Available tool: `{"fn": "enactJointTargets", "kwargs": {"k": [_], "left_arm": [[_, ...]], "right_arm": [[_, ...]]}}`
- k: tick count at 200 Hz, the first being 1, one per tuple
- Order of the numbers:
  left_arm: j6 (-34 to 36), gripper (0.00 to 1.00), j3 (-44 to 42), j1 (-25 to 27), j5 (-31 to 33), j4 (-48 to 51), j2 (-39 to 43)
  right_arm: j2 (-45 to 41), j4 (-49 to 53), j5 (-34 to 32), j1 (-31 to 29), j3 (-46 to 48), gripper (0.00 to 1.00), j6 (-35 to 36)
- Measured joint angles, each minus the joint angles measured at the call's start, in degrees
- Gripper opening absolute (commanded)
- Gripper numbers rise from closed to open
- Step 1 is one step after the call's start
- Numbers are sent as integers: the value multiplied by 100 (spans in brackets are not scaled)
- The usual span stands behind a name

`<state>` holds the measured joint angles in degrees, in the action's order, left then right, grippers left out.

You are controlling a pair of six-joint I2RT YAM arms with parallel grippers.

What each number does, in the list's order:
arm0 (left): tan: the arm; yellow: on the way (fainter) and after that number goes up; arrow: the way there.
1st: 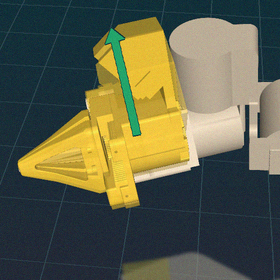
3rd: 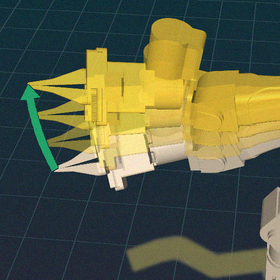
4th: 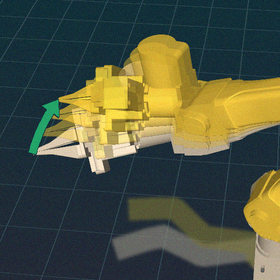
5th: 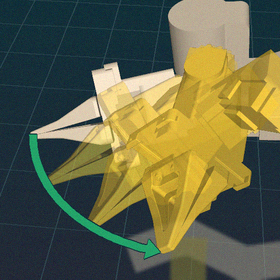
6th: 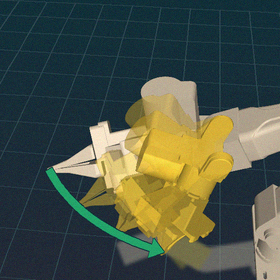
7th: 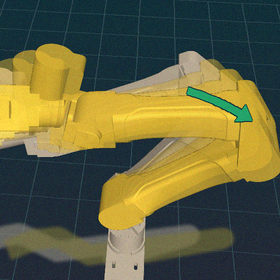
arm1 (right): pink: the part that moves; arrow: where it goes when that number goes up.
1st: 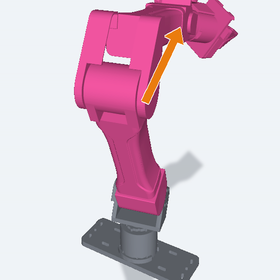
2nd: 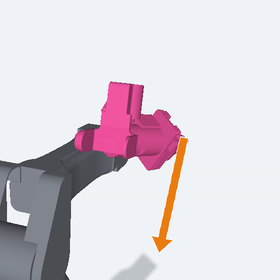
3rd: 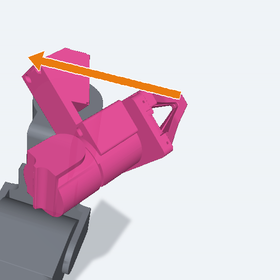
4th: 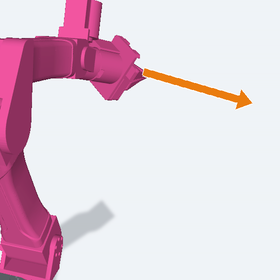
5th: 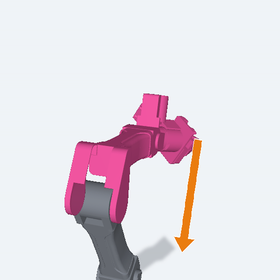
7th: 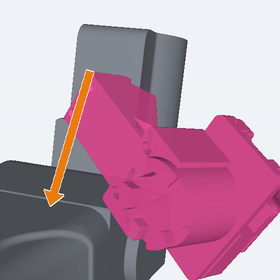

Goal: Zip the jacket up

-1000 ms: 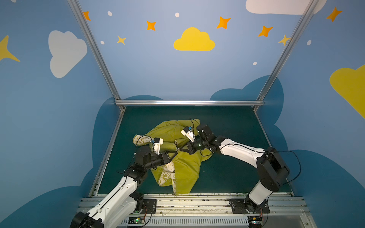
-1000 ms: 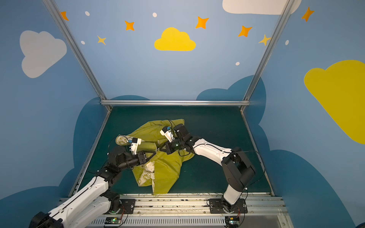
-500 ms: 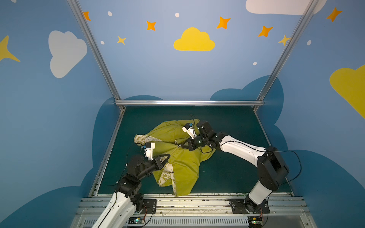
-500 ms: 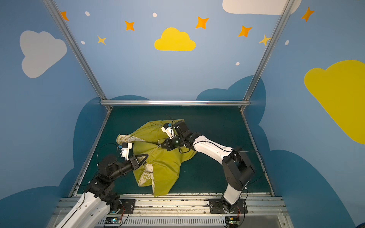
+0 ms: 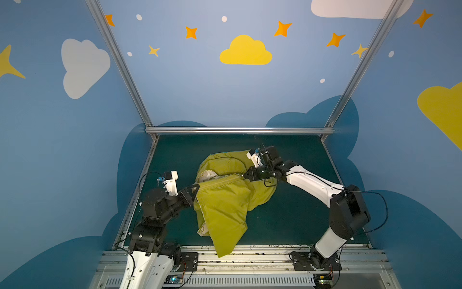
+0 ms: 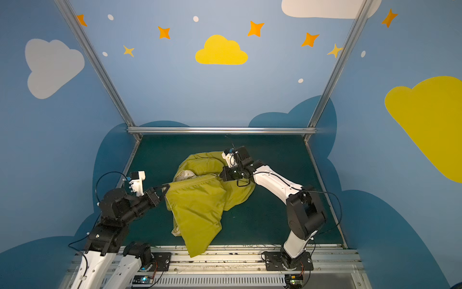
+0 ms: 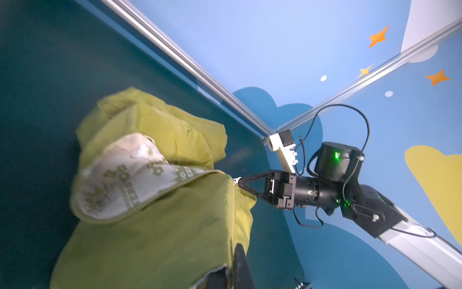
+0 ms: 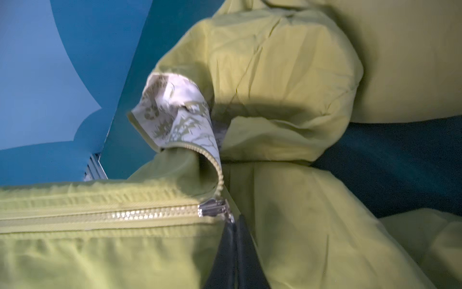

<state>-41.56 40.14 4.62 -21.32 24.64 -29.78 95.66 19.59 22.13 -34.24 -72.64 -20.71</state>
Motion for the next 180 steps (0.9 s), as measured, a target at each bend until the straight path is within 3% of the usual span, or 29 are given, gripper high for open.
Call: {"fn": "enactJointTargets", "kwargs": {"k": [52,93,106,136,148,156,169,180], "left_arm": [[278,3,1665,-1272,-262,127,-1316],[240,3,2337,-1565,-1005,-420,-2065],[190,3,2175,-1567,-1300,-684,-2114],[186,3,1810,-1565,-1733,-741,-2085],[295,3,1810,-1567,-1657,-483,-2009],[389,11,1797,-1565,-1421,-203,-1849],[485,45,1628,-1565,-837,258,-1392],[503,60,1329,-1572,-254,645,-850]], "right_arm": [[-302,326,-490,975,-330,0,-210],[-579,221,-164,1113,-234,0,-175],[-693,-90,127,1014,-59,27,-120],[-603,-813,568,457,229,46,52],[-387,-914,608,170,133,49,160],[-155,-903,623,-2,-28,50,188],[238,-911,632,-243,-334,53,251],[614,-907,616,-426,-616,55,317]]}}
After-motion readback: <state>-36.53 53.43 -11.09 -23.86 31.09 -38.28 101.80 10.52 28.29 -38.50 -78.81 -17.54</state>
